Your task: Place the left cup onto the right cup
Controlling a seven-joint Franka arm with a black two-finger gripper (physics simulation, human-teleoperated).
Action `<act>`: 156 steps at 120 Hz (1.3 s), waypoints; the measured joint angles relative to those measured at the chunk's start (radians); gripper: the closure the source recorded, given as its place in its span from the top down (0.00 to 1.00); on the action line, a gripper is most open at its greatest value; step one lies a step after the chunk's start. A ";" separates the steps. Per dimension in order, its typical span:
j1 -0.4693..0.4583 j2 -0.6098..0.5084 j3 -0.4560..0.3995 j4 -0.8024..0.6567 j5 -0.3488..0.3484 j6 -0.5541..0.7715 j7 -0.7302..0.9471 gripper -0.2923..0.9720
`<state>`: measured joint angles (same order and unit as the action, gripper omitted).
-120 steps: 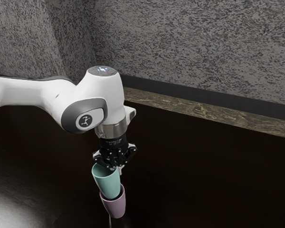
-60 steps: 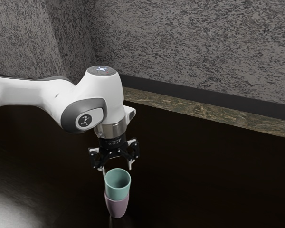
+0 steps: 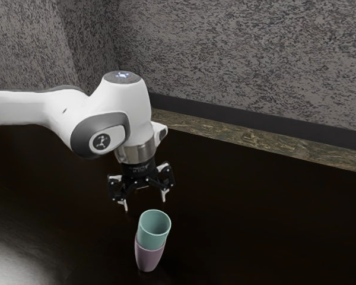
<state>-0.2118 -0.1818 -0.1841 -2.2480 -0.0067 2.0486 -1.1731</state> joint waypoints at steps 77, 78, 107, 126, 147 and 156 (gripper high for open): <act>-0.001 0.003 0.015 0.145 0.007 -0.116 0.124 0.77; -0.001 0.003 0.016 0.147 0.007 -0.118 0.126 0.77; 0.000 0.006 0.047 0.177 0.007 -0.165 0.181 0.77; 0.000 0.021 0.063 0.217 0.039 -0.177 0.228 0.77; 0.001 0.047 0.099 0.262 0.057 -0.182 0.302 0.77; 0.000 0.060 0.117 0.284 0.061 -0.183 0.337 0.77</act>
<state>-0.2117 -0.1213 -0.0667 -1.9640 0.0541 1.8652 -0.8359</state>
